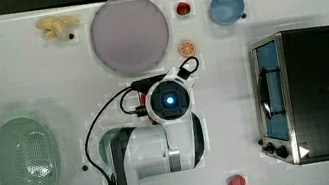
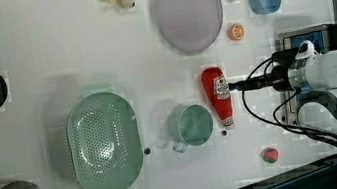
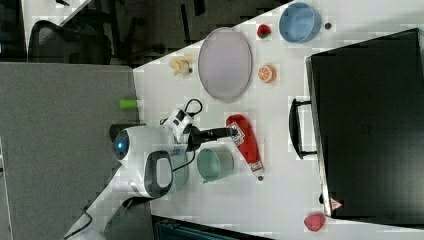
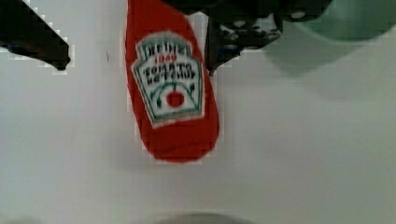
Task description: Pick Ketchup from the table and place it in strainer.
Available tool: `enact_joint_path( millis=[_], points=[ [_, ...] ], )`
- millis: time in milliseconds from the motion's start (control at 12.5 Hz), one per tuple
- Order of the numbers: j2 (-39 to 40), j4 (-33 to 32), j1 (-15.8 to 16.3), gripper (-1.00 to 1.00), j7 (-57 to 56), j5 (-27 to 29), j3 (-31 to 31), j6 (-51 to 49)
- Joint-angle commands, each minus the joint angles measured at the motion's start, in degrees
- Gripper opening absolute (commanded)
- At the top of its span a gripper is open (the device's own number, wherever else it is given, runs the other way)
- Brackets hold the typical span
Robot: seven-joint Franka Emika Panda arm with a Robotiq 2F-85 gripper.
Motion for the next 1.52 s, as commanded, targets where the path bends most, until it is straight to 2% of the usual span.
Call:
enact_joint_path(
  millis=[80, 480, 560, 800, 960, 1200, 1520],
  points=[
    [5.8, 0.12, 0.48, 1.0, -3.02, 0.18, -0.13, 3.2],
    [12.85, 0.26, 0.64, 1.0, -3.01, 0.18, -0.17, 9.97],
    [13.51, 0.23, 0.64, 0.93, -3.02, 0.18, -0.17, 10.94],
    [12.92, 0.32, 0.68, 0.25, -2.8, 0.19, -0.13, 12.09],
    [10.98, 0.31, 0.65, 0.25, -1.84, 0.23, -0.17, 11.83],
    [4.05, 0.6, 0.77, 0.25, 2.21, 0.25, 0.02, 10.1],
    [-6.87, 3.34, 1.76, 0.25, 9.3, 0.25, 3.29, -3.56]
  ],
)
